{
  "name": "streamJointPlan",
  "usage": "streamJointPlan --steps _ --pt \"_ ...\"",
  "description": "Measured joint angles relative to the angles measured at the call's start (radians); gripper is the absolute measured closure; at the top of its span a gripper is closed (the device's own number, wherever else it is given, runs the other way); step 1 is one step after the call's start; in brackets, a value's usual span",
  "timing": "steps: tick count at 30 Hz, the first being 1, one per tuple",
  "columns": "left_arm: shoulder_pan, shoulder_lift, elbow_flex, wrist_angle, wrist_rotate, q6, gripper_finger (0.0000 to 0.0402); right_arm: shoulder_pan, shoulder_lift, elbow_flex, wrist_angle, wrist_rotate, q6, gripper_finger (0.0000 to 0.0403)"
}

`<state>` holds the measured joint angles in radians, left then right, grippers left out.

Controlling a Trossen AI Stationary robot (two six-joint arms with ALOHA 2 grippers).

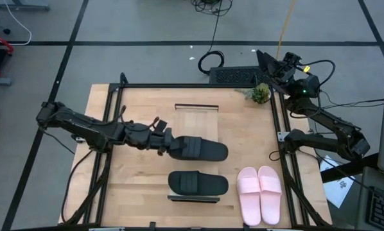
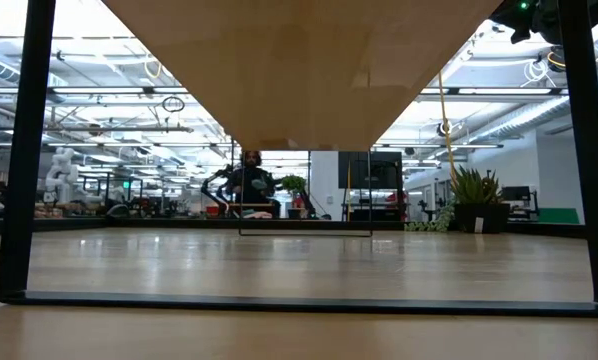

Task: Pick and place slides into the shelf
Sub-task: Put the black slipper on the shelf

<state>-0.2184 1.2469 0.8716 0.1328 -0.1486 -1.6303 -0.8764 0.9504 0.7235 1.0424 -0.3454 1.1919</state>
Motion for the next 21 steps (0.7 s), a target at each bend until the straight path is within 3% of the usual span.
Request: streamJointPlan --steps 21 --pt "0.036 0.024 -0.149 0.161 0.063 -0.011 0.0401 0.001 0.000 0.000 -0.002 -0.026 0.000 0.0156"
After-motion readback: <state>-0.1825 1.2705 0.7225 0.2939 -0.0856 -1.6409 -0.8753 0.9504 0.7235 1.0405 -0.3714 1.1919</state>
